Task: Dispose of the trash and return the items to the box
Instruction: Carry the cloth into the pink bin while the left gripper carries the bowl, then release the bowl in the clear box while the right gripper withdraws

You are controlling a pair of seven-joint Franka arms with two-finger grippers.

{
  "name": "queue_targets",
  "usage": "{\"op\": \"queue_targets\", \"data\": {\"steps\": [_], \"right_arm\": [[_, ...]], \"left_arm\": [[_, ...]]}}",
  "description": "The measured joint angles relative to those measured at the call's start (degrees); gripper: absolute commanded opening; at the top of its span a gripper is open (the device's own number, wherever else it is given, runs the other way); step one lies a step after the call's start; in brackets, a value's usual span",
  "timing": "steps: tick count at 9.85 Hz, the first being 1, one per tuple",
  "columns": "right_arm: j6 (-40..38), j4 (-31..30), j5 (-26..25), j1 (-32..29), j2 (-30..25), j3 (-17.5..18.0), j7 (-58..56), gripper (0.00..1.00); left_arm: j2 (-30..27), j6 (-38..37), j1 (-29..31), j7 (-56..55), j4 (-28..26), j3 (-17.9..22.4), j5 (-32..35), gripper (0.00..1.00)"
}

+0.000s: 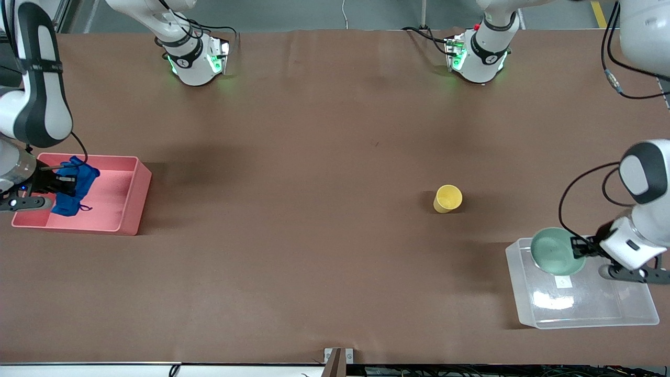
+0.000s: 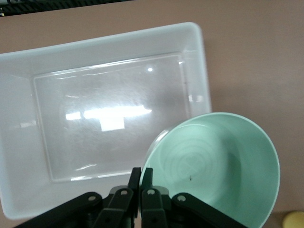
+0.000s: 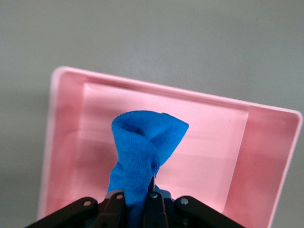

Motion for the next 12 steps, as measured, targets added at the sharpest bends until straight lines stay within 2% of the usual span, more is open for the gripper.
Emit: {"op": "queue_targets", "data": {"steps": [1, 2, 3, 4, 5, 7, 8, 9, 10, 11, 12], "right_arm": [[4.75, -2.92, 0.0, -0.57, 1.74, -0.03, -0.31, 0.07], [8.76, -5.32, 0.0, -0.71, 3.46, -0.02, -0.32, 0.16], [11.54, -6.8, 0.0, -0.72, 5.13, 0.01, -0.32, 0.39], [13.22, -7.17, 0.0, -0.72, 6.68, 0.03, -0.37, 0.91], [14.75, -7.16, 0.0, -0.72, 7.89, 0.06, -0.74, 1.0], [15.93, -6.62, 0.0, -0.7, 8.37, 0.15, -1.6, 1.0], [14.96, -5.46, 0.0, -0.67, 7.32, 0.22, -1.65, 1.0], [10.53, -3.28, 0.1, -0.65, 4.99, 0.32, -0.77, 1.0], [3.28, -0.35, 0.33, -0.68, 1.58, 0.88, 2.47, 1.0], [-4.43, 2.73, 0.39, -0.84, -2.47, 2.84, 8.08, 1.0], [-11.16, 5.58, 0.39, -1.03, -6.24, 5.54, 13.6, 1.0]], "left_arm": [[2.74, 1.46, 0.74, 0.5, 1.47, 0.03, 0.0, 0.0], [4.8, 3.68, 1.12, 0.51, 2.06, 0.04, 0.0, 0.0], [6.39, 5.76, 1.34, 0.51, 2.21, 0.09, 0.0, 0.0], [7.69, 7.46, 1.62, 0.5, 2.26, 0.18, 0.0, 0.0], [9.04, 9.18, 1.87, 0.49, 2.29, 0.22, 0.0, 0.0], [12.09, 12.83, 1.97, 0.46, 2.33, 0.38, 0.0, 0.02], [13.5, 13.54, 1.93, 0.46, 2.35, 0.82, 0.0, 0.07], [14.6, 14.08, 1.96, 0.47, 2.35, 1.4, 0.0, 0.28], [15.01, 14.66, 2.05, 0.48, 2.43, 1.65, 0.0, 0.73], [14.96, 14.69, 2.05, 0.48, 2.89, 1.7, 0.0, 1.0], [14.68, 14.69, 1.99, 0.48, 3.61, 1.7, 0.0, 1.0]]}}
